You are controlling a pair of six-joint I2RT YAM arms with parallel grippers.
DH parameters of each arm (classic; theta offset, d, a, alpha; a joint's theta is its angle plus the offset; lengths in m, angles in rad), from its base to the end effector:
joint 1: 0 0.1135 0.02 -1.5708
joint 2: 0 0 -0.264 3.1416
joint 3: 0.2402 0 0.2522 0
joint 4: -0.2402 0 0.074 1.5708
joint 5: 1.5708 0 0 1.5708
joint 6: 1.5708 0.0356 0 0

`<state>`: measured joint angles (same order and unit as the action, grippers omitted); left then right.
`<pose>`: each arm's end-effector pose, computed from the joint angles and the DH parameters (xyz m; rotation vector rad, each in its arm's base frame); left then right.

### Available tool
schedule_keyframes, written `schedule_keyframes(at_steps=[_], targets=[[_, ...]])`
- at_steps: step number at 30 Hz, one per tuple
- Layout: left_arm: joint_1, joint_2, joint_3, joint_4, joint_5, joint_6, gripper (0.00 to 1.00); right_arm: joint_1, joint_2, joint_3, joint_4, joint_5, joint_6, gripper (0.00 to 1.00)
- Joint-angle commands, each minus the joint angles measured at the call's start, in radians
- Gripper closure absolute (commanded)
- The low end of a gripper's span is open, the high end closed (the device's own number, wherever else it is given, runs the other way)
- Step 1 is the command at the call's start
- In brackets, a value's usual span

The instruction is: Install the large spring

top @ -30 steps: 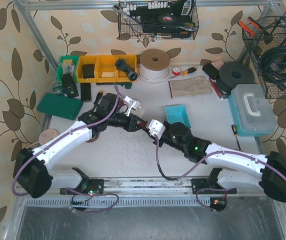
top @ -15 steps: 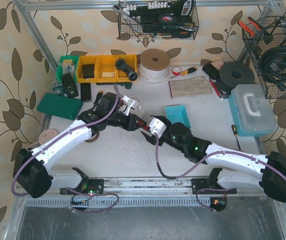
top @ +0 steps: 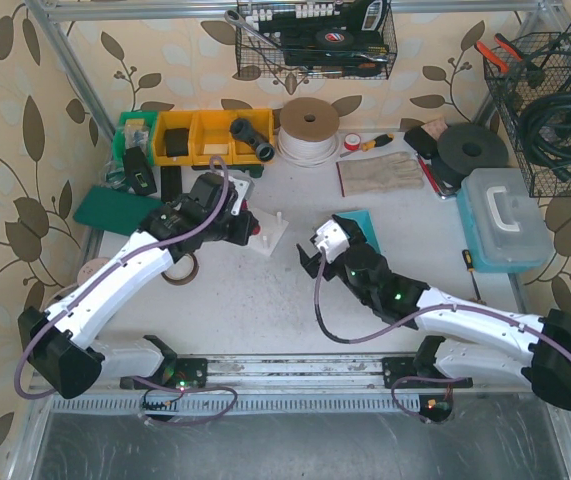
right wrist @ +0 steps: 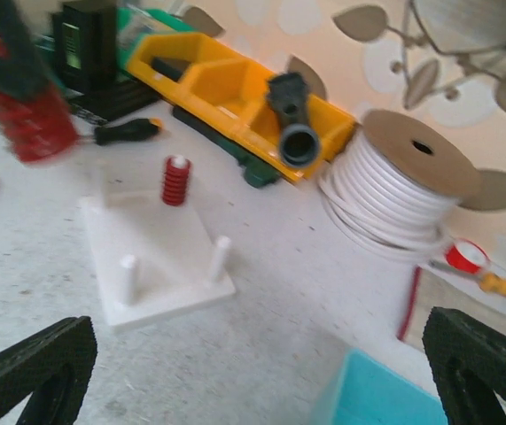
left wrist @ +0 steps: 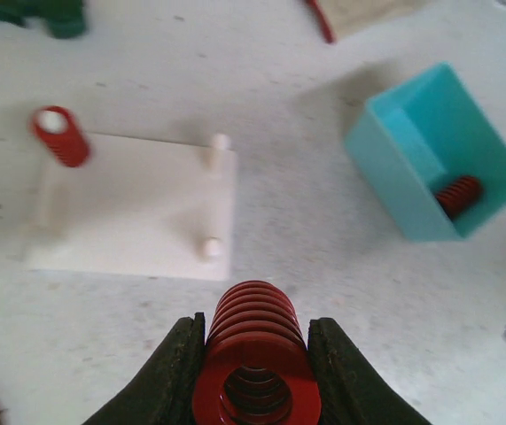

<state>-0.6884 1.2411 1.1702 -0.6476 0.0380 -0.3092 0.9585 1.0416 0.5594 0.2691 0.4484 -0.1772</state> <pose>0.2043 -0.1698 0.3336 0.4634 2.3069 -0.5502 0.1478 0.1836 0.2585 -0.6646 1.6357 0.1673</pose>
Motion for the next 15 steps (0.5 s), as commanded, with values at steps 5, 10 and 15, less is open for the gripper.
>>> schedule_keyframes(at_steps=[5,10,15], targets=[[0.098,0.071,0.142,-0.157,-0.268,0.056,1.0,-0.122,-0.034,0.008,-0.08,0.121,0.208,0.01],[0.199,0.136,0.156,-0.146,-0.218,0.059,1.0,-0.174,-0.055,-0.006,-0.112,0.153,0.252,0.01],[0.225,0.228,0.18,-0.117,-0.209,0.06,1.0,-0.188,-0.058,-0.016,-0.124,0.168,0.256,0.01]])
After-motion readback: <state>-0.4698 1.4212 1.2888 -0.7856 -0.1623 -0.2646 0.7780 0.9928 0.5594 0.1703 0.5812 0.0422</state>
